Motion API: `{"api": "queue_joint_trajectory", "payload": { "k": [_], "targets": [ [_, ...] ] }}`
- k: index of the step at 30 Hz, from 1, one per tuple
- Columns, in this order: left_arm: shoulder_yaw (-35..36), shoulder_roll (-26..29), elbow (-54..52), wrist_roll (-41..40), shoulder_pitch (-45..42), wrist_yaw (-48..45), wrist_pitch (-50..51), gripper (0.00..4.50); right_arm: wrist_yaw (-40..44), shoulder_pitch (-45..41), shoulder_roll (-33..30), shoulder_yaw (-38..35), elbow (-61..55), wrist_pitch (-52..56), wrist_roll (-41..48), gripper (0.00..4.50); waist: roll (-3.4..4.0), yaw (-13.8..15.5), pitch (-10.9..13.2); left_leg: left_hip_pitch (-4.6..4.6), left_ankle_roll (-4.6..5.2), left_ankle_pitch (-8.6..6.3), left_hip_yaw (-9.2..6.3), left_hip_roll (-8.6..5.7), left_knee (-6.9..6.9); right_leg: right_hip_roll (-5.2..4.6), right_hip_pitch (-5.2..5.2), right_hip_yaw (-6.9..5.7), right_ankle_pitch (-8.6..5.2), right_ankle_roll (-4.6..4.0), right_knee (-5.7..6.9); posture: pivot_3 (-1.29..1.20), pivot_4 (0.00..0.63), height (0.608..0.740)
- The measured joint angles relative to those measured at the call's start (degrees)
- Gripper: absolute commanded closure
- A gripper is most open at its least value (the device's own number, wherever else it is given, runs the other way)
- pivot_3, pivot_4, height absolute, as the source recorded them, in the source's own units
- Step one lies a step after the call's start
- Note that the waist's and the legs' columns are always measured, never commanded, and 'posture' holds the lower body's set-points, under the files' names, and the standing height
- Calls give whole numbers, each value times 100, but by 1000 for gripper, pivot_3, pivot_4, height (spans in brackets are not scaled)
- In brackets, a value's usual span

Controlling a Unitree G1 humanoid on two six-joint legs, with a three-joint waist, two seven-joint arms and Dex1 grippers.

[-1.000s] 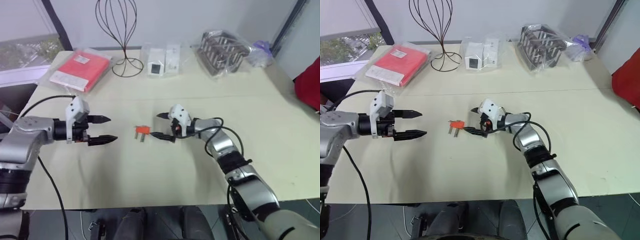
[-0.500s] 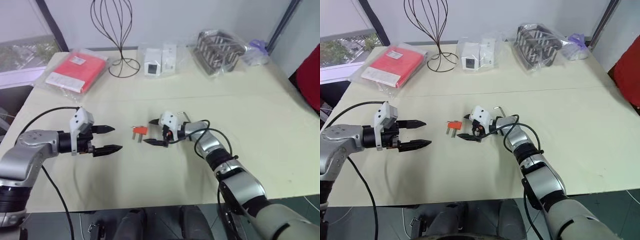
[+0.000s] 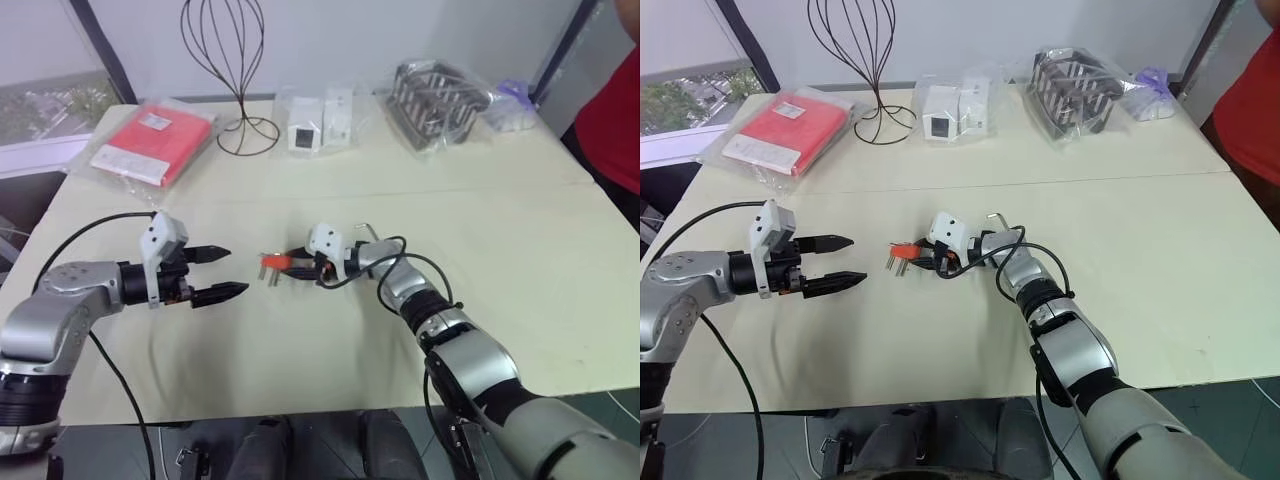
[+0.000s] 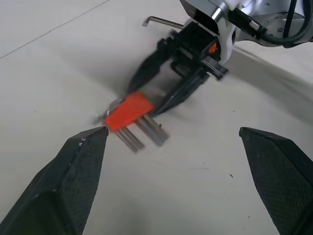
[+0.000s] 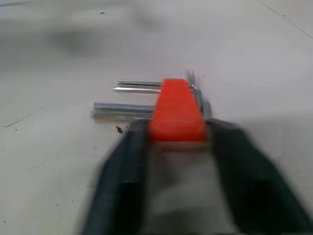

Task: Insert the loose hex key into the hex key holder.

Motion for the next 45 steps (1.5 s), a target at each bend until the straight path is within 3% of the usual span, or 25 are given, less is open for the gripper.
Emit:
{"api": "queue_joint_trajectory", "payload": {
  "k": [7, 12, 15, 20, 25, 33, 45],
  "targets": [
    [0, -123, 159, 4, -202, 102, -23, 0, 3, -3, -252, 102, -157, -466, -259, 3534, 1, 45, 0, 0, -2, 1, -1, -4, 5, -2, 4, 0, 0, 0, 0, 0, 150, 740],
    [16, -305, 906, 30, -813, 178, -109, 0, 85, -220, -1142, 300, -924, -1386, -733, 3534, 1, 28, 1, -4, -2, 1, 0, -5, 8, -2, -1, 0, 0, 1, 1, 0, 150, 740],
    [-9, -477, 1305, 91, -1178, 155, -257, 0, -259, -797, -1640, 444, -1234, -2223, -1286, 3534, 1, -25, 1, -4, -3, 2, 4, -2, 0, -1, -9, 0, 0, 1, 1, 0, 150, 740],
    [-350, -1139, 2079, 316, -2169, 2, -586, 0, -2989, -1767, -2320, 1166, -1173, -3530, -3651, 3534, -2, 27, 0, -8, -7, 4, 4, -7, 0, -2, -14, 1, 0, 1, 2, 0, 150, 740],
    [-652, -1672, 2872, 454, -2712, -333, -791, 0, -4422, -1941, -2333, 1432, -847, -4045, -4342, 3534, -6, -19, -1, -10, -7, 4, 10, -6, -1, -1, -17, 7, 0, 1, 1, 0, 150, 740],
    [-661, -1803, 4296, 636, -3821, -1120, -1094, 0, -4688, -1942, -2396, 1409, -707, -4437, -4056, 3534, -7, -46, 0, -11, -7, 5, 10, -6, 2, 0, -14, 7, 0, 2, 0, 0, 150, 740],
    [-665, -2033, 5112, 838, -4440, -1816, -1245, 0, -3619, -1759, -2379, 1302, -852, -4428, -2885, 3534, -7, -152, 0, -11, -7, 5, 8, -6, 5, 0, -11, 5, 0, 3, 0, 0, 150, 740]
  ]
}}
